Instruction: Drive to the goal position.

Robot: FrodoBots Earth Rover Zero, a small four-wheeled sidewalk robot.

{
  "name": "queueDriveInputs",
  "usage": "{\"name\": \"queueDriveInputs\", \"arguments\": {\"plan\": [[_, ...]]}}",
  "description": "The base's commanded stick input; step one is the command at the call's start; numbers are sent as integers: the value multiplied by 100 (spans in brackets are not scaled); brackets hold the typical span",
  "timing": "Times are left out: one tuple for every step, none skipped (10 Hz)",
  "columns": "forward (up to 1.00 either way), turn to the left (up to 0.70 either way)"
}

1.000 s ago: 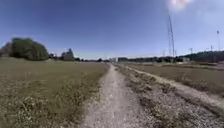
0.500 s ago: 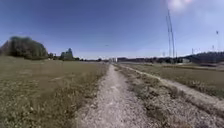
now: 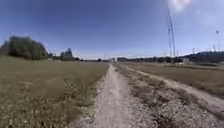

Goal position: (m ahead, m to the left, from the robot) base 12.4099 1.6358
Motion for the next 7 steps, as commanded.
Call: {"name": "queueDriveInputs", "arguments": {"plan": [[70,-26],[70,0],[70,0],[70,0],[70,0],[70,0],[70,0]]}}
